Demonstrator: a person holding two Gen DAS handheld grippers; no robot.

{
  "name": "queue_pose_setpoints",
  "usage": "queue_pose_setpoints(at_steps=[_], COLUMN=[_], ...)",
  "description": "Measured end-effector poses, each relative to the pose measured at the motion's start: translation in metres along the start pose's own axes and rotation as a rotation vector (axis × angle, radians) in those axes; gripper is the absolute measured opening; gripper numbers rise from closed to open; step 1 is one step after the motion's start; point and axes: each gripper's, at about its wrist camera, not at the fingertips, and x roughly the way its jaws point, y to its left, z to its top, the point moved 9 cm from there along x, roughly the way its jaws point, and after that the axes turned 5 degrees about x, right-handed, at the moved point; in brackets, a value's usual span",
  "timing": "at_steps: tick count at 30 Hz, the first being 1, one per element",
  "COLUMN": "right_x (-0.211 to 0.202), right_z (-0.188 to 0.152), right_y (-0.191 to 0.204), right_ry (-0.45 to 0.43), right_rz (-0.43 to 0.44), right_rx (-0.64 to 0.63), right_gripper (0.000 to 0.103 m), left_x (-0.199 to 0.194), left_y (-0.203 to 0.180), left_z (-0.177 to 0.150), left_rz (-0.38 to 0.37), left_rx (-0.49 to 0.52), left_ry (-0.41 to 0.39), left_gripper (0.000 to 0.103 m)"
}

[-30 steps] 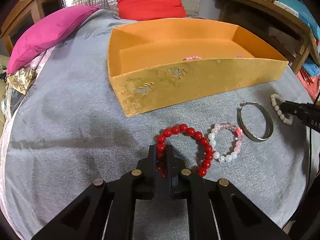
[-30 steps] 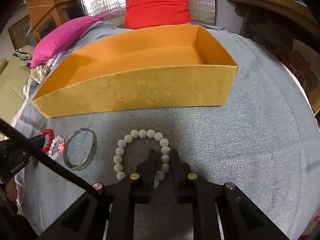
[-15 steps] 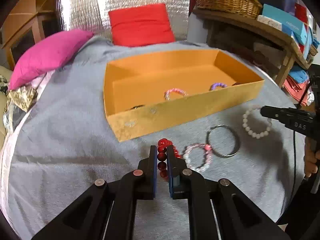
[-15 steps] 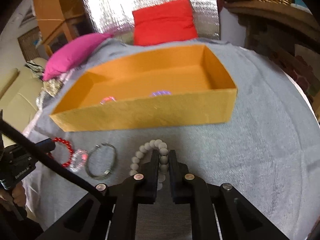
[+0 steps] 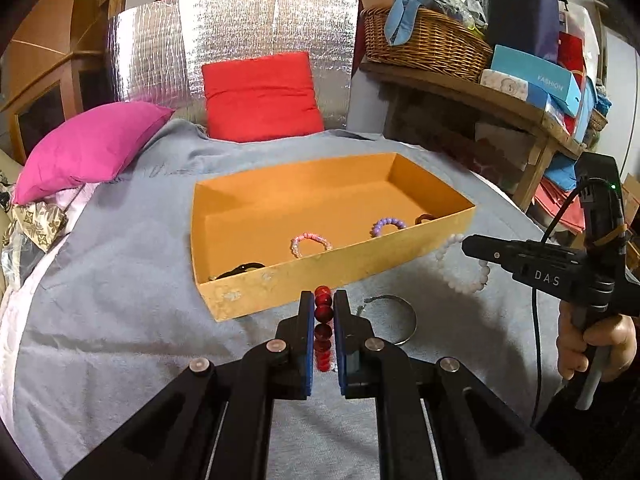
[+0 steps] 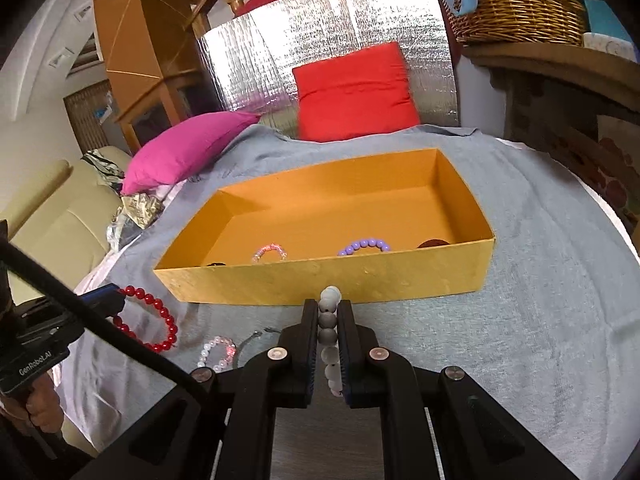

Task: Organize jewelry
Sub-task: 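Lift and carry both bracelets with both grippers over the orange box, then lower both bracelets into the box and open both grippers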

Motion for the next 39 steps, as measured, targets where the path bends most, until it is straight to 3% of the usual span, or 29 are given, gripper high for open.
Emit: queue_pose_setpoints(at_steps=[11,22,26,30,39], right_x=[-0.013,-0.001,0.018,0.044,0.119], right_z=[0.013,0.066,0.094,0.114,0.101], right_y=[0.03,0.038,0.045,0.047,0.041], right_ry=[-0.061,-0.103,-0.095,-0.073,0.068], right_rz=[0.084,0.176,0.178,0.184,0.146], right_rx=[-0.006,0.08,0.081,0.111,0.163], right_gripper=[0.01,0.01,0.01,0.01,0.011], left_x=[-0.01,0.0,0.009,0.029,0.102], left_y=[-0.003,0.022,0.039,0.051,0.072], left_z=[0.02,0.086,0.112,0.118,0.106], left_rz=[0.006,0.014,0.023,0.011,-0.033], left_rx=[-0.028,-0.035,-0.067,-0.108,-0.222], left_ry=[-0.053,-0.093,-0.117,-0.12,0.003], left_gripper=[0.009,0.009,0.009,0.009,0.009])
